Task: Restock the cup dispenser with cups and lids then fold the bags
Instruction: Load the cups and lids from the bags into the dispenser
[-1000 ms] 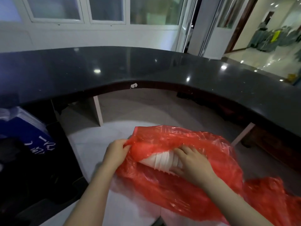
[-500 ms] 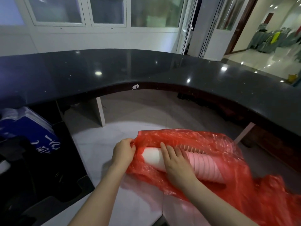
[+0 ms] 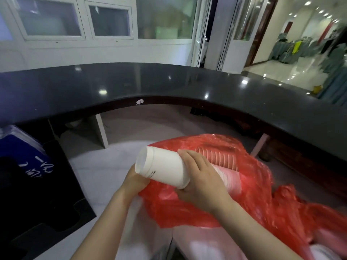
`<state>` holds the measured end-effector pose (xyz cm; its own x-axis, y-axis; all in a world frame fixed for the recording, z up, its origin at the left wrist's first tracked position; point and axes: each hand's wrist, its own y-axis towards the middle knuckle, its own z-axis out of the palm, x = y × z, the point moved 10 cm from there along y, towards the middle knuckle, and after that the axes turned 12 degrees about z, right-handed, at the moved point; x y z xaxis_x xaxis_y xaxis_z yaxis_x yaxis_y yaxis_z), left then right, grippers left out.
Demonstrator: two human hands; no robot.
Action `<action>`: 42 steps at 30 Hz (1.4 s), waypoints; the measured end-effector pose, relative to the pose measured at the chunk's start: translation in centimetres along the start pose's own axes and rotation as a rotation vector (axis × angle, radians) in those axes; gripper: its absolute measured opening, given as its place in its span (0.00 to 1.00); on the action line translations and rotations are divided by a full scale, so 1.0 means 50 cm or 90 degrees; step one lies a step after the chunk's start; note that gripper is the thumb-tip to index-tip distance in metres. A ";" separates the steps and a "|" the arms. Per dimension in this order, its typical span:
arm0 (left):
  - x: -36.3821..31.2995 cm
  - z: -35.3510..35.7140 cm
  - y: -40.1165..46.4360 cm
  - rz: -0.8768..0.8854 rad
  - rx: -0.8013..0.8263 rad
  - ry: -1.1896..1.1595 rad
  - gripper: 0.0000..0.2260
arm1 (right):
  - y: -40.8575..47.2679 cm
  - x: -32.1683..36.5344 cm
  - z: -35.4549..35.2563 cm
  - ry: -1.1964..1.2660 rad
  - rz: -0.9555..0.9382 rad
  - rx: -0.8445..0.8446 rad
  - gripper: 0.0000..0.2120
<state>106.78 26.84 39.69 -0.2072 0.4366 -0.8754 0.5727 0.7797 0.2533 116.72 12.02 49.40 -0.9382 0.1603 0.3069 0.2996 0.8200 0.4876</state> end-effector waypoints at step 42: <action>-0.095 0.111 -0.228 -0.139 -0.248 -0.655 0.25 | -0.246 -0.395 -0.043 -0.132 0.341 0.311 0.40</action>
<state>105.65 13.39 38.69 0.5838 -0.1648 -0.7950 0.2796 0.9601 0.0063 131.93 -2.41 39.09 -0.7139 0.6658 0.2170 0.6580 0.7438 -0.1172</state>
